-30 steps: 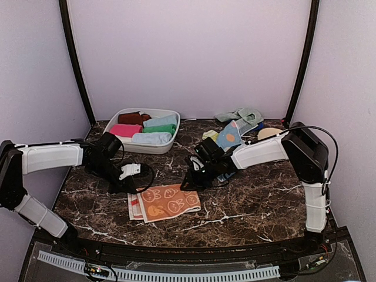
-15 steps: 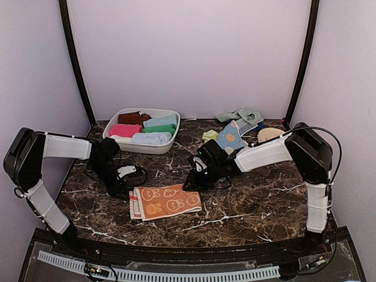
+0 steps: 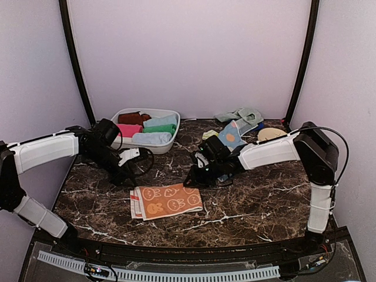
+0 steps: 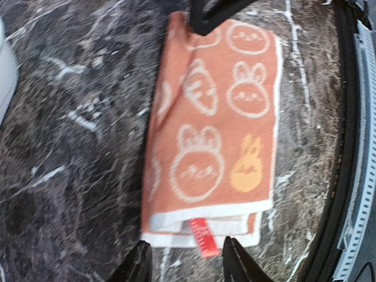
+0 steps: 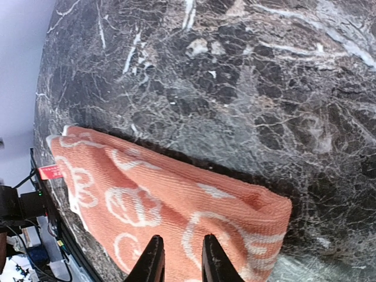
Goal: Roll the towels
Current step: Smooth out the towel at the center of the board.
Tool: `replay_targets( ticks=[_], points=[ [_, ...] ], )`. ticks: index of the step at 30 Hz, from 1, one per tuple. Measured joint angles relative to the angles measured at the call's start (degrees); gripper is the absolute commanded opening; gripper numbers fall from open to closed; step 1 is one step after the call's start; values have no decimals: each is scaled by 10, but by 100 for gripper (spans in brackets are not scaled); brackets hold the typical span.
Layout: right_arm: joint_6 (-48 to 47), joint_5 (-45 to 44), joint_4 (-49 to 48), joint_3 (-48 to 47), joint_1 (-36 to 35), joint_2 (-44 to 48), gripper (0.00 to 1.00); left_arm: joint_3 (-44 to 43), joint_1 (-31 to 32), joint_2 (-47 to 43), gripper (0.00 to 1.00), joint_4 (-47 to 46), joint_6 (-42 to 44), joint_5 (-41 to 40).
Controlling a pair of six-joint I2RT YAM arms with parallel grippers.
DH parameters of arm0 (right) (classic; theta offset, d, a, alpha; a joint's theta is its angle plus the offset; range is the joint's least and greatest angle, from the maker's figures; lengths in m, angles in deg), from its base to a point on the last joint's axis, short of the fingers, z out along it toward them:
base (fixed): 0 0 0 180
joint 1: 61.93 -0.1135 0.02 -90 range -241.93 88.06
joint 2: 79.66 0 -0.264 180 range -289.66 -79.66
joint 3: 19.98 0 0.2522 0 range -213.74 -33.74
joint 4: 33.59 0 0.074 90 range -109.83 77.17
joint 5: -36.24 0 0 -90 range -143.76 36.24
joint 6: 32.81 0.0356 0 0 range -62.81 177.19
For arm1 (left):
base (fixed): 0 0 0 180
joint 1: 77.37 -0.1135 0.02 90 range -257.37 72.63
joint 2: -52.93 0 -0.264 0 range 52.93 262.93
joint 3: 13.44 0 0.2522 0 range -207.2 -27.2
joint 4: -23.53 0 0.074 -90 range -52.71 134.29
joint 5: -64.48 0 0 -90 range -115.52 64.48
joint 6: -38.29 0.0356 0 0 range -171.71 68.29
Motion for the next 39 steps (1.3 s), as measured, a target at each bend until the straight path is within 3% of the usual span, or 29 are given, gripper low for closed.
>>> replay_targets(
  ticks=[4,8,17,21,29,31,33,39],
  points=[
    [1,11,-3,-4,0,3,17,16,49,14,36,-34,-36,30],
    [5,26,-13,-3,2,0,12,28,57,70,31,-92,-72,37],
    [12,37,-68,54,11,-15,8,91,57,126,26,-179,-85,-85],
    [18,39,-106,83,11,-5,7,109,61,111,31,-219,-82,-130],
    [34,34,-120,125,-20,28,7,112,61,110,54,-281,-54,-201],
    [32,33,-102,125,-40,36,7,102,60,110,69,-281,-47,-215],
    [16,33,-68,123,-56,50,11,86,58,106,76,-278,-38,-216],
    [-54,21,47,65,-44,108,12,26,51,28,78,-212,-26,-153]
  ],
)
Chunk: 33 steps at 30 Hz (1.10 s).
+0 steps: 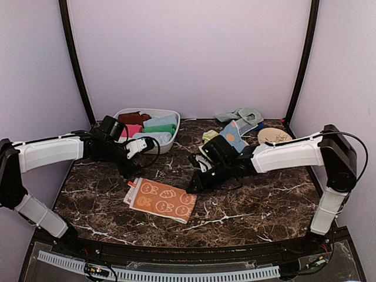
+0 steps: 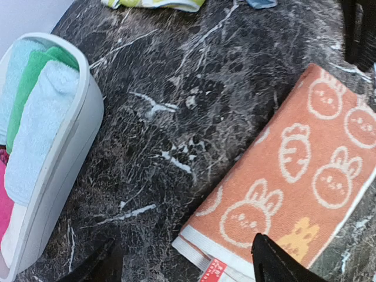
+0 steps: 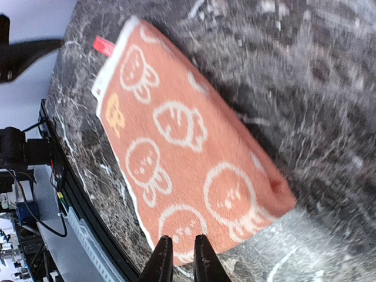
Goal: Roll the towels
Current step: Smooth out the towel at the center of the board, then rotate the towel at the center of the board.
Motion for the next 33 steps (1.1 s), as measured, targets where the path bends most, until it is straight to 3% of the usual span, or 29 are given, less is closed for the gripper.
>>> replay_targets(
  ticks=[4,7,10,24,26,30,33],
  points=[
    [-34,-5,11,-59,27,-11,9,8,0,-33,76,35,12,42],
    [-44,-8,6,-65,32,-45,1,59,2,-30,75,40,18,50],
    [-47,-8,2,-51,29,-88,0,103,4,-14,73,43,24,44],
    [13,-23,-78,64,-56,-50,0,103,10,70,71,-100,39,-112],
    [28,-31,-90,72,-78,-46,6,83,10,93,71,-122,39,-124],
    [61,-47,-103,77,-131,-44,37,31,12,146,72,-145,39,-135],
    [70,-61,-108,66,-159,-44,48,-17,14,187,75,-150,42,-138]
  ],
)
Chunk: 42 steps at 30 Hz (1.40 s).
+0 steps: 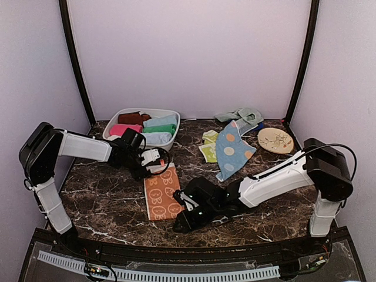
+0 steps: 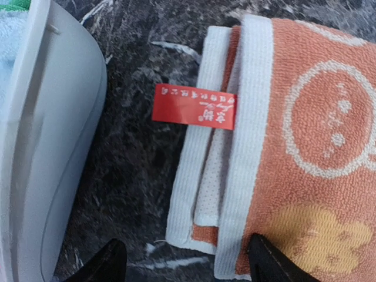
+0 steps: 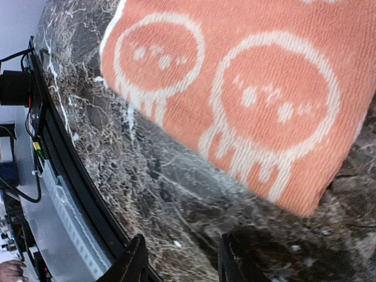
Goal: Roll the towels
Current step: Rotate the towel at the center of the board, then pick up the towel from the center of the board.
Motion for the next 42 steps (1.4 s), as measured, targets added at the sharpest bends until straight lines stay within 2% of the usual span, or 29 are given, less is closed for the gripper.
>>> replay_targets(
  ticks=[6,9,13,16,19,24,28,31,39,42],
  points=[
    [-33,-30,58,-44,-9,1,51,-36,0,20,83,-11,24,-21],
    [-63,-36,86,-54,5,13,44,-36,0,1,91,6,33,-17],
    [-102,-37,103,-57,47,33,41,-36,0,-67,93,54,31,21],
    [-138,-47,111,-79,70,31,37,-36,0,-123,93,92,25,70],
    [-164,-45,110,-116,78,14,27,-22,2,-176,91,125,18,142],
    [-147,9,47,-123,102,-22,14,78,36,-231,84,146,9,215],
    [-114,69,-17,-125,141,-71,11,117,88,-219,77,165,4,234],
    [-90,109,-43,-144,166,-118,10,117,122,-215,76,162,-1,240],
    [-55,185,-60,-270,199,-213,9,126,191,-205,75,145,-3,241],
    [-46,200,-68,-296,207,-235,7,153,205,-196,71,132,-3,218]
  ],
)
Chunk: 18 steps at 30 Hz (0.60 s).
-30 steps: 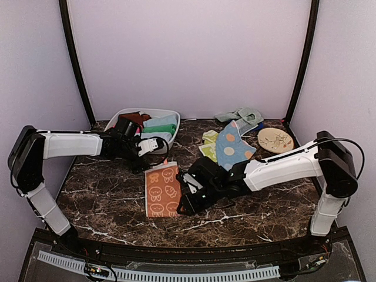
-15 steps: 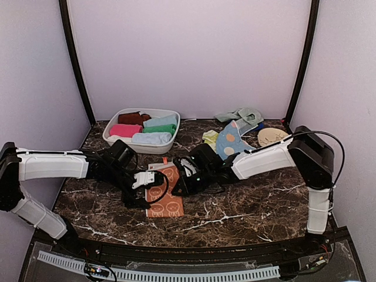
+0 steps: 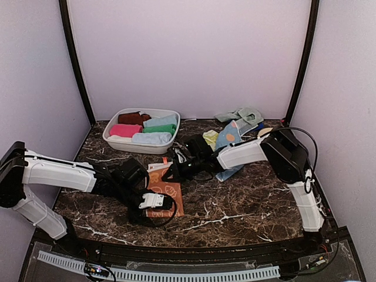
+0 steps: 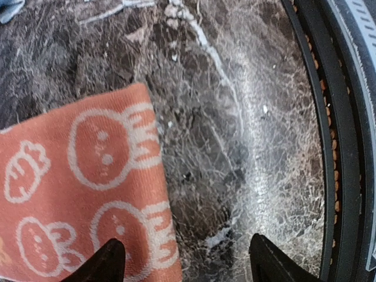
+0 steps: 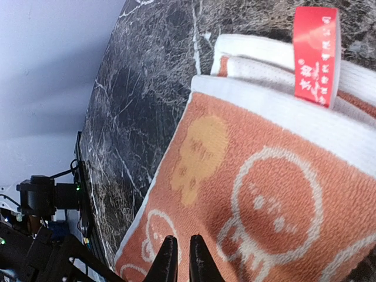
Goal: Roll the towels
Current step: Pick up the towel from the center of the board.
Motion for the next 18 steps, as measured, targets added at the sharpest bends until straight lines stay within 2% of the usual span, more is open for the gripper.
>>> replay_targets(
  ticks=[3,7,13,18],
  points=[
    [9,1,-3,-12,7,-16,3,16,1,5,70,-13,0,-30],
    [30,-3,-21,-15,19,-42,6,25,1,8,70,-37,0,-66],
    [71,-2,-98,13,25,-50,7,29,1,13,68,-56,3,-98],
    [80,-22,-128,51,24,-31,6,32,1,12,75,-49,10,-87]
  ],
)
